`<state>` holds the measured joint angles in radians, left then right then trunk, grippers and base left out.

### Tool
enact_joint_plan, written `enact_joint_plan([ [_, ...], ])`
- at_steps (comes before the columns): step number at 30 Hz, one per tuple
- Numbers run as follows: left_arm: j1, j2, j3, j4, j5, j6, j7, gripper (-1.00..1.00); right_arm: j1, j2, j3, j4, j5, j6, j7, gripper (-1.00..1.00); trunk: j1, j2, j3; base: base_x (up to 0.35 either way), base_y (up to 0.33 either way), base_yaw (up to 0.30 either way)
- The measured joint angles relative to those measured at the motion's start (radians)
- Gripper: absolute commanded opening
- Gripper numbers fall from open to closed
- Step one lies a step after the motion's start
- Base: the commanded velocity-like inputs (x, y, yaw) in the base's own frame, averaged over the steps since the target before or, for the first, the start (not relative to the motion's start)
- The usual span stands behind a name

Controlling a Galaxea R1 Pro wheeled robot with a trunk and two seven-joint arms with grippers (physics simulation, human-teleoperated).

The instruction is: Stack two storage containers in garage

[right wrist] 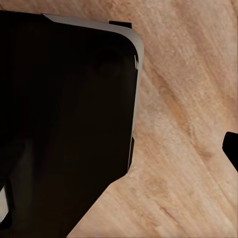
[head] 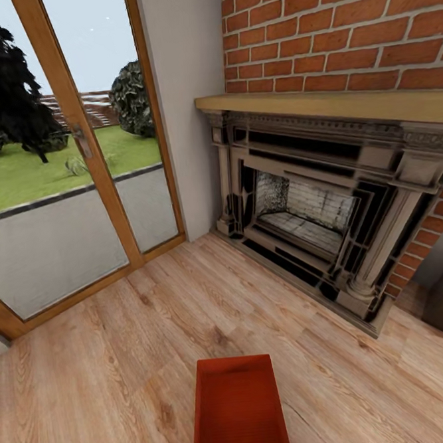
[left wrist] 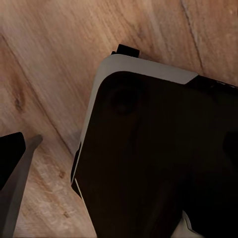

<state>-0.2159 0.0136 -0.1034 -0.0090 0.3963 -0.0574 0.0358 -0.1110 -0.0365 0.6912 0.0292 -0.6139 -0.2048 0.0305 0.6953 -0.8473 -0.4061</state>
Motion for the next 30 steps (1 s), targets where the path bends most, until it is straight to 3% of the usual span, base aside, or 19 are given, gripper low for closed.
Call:
enact_joint_plan([
  [30, 0.000, 0.000, 0.000, 0.000, 0.000, 0.000, 0.000, 1.00, 0.000, 0.002, 0.000, 0.000, -0.001, 0.000, 0.000, 1.00, 0.000, 0.000, -0.049, 0.000, 0.000, 0.000],
])
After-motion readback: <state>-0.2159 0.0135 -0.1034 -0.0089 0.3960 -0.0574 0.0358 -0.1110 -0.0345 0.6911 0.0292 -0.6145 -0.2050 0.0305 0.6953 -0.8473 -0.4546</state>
